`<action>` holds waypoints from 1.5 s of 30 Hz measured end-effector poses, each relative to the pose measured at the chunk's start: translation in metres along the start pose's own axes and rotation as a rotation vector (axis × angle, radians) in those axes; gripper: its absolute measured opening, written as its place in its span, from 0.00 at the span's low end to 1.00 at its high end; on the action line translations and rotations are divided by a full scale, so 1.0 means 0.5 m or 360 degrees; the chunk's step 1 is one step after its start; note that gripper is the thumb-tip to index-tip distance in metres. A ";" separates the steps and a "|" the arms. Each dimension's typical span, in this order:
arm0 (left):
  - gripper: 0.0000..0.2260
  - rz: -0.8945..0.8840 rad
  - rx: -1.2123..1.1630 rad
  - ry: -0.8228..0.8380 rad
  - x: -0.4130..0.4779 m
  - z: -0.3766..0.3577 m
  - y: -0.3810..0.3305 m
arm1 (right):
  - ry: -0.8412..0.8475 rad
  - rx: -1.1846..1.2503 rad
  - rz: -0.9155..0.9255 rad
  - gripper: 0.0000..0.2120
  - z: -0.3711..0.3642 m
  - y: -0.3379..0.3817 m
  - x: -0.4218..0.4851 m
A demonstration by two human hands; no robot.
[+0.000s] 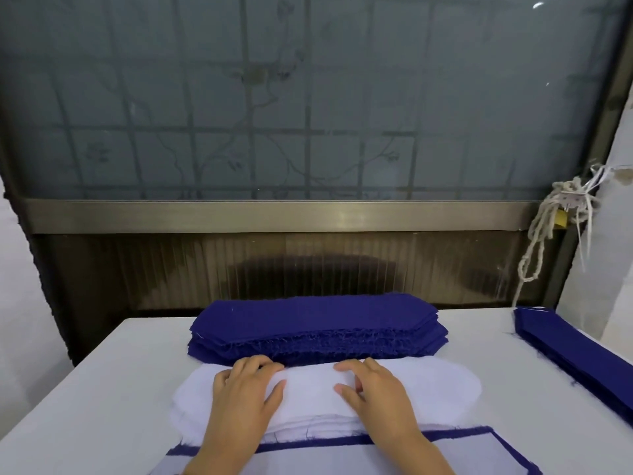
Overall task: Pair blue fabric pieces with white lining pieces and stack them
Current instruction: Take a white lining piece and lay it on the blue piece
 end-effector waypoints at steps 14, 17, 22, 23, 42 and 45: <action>0.05 -0.0028 -0.0117 -0.0057 -0.007 0.029 -0.012 | -0.0066 0.0029 -0.0040 0.14 0.012 0.008 -0.008; 0.07 -0.0037 -0.0115 -0.0061 -0.005 0.035 -0.014 | -0.0058 0.0020 -0.0055 0.14 0.012 0.008 -0.007; 0.10 -0.0038 -0.0096 -0.0050 -0.007 0.042 -0.017 | -0.0055 0.0011 -0.0065 0.14 0.012 0.008 -0.009; 0.11 -0.0035 -0.0087 -0.0046 -0.007 0.043 -0.017 | -0.0057 0.0010 -0.0060 0.14 0.013 0.009 -0.009; 0.19 -0.0161 0.0045 -0.0299 -0.010 0.090 -0.043 | -0.0087 0.0008 -0.0037 0.17 0.007 0.004 -0.008; 0.20 -0.0188 0.0027 -0.0338 -0.012 0.088 -0.037 | -0.0097 0.0001 -0.0034 0.17 0.005 0.001 -0.007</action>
Point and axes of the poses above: each hand's wrist, its own x-axis towards the middle knuckle, its own z-axis out of the back of the hand, y = z × x, the point moved 10 cm from there along x, towards the middle knuckle, and after that the axes turned 3 degrees about y, right-handed, at the moved point
